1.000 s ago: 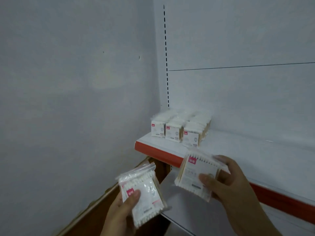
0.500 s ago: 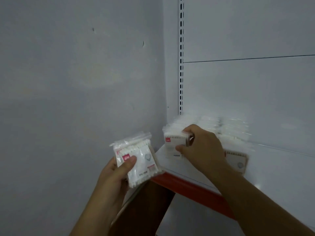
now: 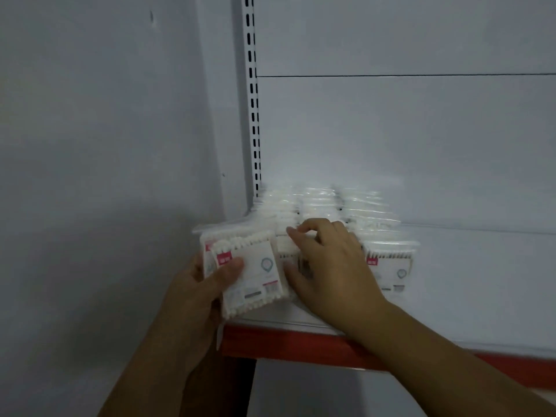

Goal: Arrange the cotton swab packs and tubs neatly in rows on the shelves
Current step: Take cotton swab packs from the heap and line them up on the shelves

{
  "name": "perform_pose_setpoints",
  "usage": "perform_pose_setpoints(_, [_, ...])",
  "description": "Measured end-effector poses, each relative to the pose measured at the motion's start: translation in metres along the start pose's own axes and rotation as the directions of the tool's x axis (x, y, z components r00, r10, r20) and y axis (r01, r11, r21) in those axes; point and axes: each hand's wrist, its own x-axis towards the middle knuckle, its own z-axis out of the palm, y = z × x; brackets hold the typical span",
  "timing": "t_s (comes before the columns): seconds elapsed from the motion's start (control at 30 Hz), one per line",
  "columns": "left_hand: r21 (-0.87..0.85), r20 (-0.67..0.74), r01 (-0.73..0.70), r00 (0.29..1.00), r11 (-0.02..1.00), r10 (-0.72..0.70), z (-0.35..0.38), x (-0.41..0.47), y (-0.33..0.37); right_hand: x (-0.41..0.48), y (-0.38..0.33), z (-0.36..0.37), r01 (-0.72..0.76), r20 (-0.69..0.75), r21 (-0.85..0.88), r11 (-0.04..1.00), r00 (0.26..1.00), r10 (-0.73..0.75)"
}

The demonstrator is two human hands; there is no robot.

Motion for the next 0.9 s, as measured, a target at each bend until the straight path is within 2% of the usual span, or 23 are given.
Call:
perform_pose_setpoints(0.07, [-0.020,0.026,-0.009,1.000,1.000,0.009,0.000,0.007,0.000,-0.001,0.004,-0.017,-0.078,-0.080,0.179,0.981,0.992,0.093])
perform_pose_setpoints(0.13, [-0.027,0.049,-0.033,0.998,0.999,0.034,0.001,0.012,0.000,0.000,0.003,-0.045,-0.221,-0.099,0.394,0.892,0.955,0.280])
perform_pose_setpoints(0.2, [0.033,0.102,-0.052,0.994,0.998,0.048,0.009,0.014,0.001,0.004,-0.006,-0.067,-0.328,0.087,0.618,0.715,0.932,0.352])
perform_pose_setpoints(0.23, [0.095,0.140,-0.062,0.989,0.994,0.048,0.017,0.013,0.002,0.005,-0.010,-0.072,-0.372,0.196,0.654,0.659,0.924,0.328])
perform_pose_setpoints(0.27, [0.165,0.171,-0.076,0.984,0.983,0.048,0.026,0.011,0.002,0.005,-0.015,-0.075,-0.381,0.253,0.642,0.665,0.924,0.286])
perform_pose_setpoints(0.33, [0.236,0.186,-0.107,0.980,0.966,0.063,0.039,0.010,-0.001,0.003,-0.018,-0.076,-0.330,0.212,0.588,0.738,0.944,0.253])
perform_pose_setpoints(0.4, [0.166,0.173,-0.097,0.983,0.981,0.067,0.043,0.008,-0.003,0.000,-0.005,-0.084,-0.344,0.125,0.639,0.687,0.929,0.349])
perform_pose_setpoints(0.47, [0.064,0.137,-0.042,0.990,0.997,0.033,0.035,0.011,-0.002,-0.007,0.018,-0.094,-0.387,0.131,0.698,0.602,0.896,0.425])
perform_pose_setpoints(0.5, [0.059,0.134,-0.008,0.991,0.998,0.000,0.030,0.013,-0.001,-0.010,0.027,-0.098,-0.415,0.164,0.695,0.587,0.886,0.433])
perform_pose_setpoints(0.57, [0.100,0.165,0.051,0.984,0.994,-0.068,0.023,0.014,0.000,-0.016,0.040,-0.093,-0.482,0.267,0.617,0.622,0.872,0.410])
perform_pose_setpoints(0.63, [0.130,0.177,0.080,0.979,0.988,-0.103,0.021,0.013,-0.001,-0.023,0.043,-0.079,-0.502,0.337,0.433,0.749,0.861,0.382])
perform_pose_setpoints(0.7, [0.148,0.169,0.093,0.979,0.985,-0.117,0.021,0.010,-0.003,-0.028,0.044,-0.064,-0.329,0.257,0.165,0.930,0.924,0.282])
perform_pose_setpoints(0.73, [0.157,0.165,0.090,0.980,0.983,-0.116,0.020,0.010,-0.004,-0.029,0.045,-0.061,-0.210,0.244,0.054,0.976,0.951,0.191])
perform_pose_setpoints(0.77, [0.161,0.159,0.085,0.981,0.983,-0.111,0.019,0.010,-0.005,-0.029,0.047,-0.059,-0.122,0.255,-0.014,0.992,0.959,0.122])
perform_pose_setpoints(0.9, [0.190,0.136,0.070,0.986,0.979,-0.097,0.013,0.014,-0.007,-0.022,0.055,-0.065,0.036,0.406,-0.077,0.996,0.914,-0.002])
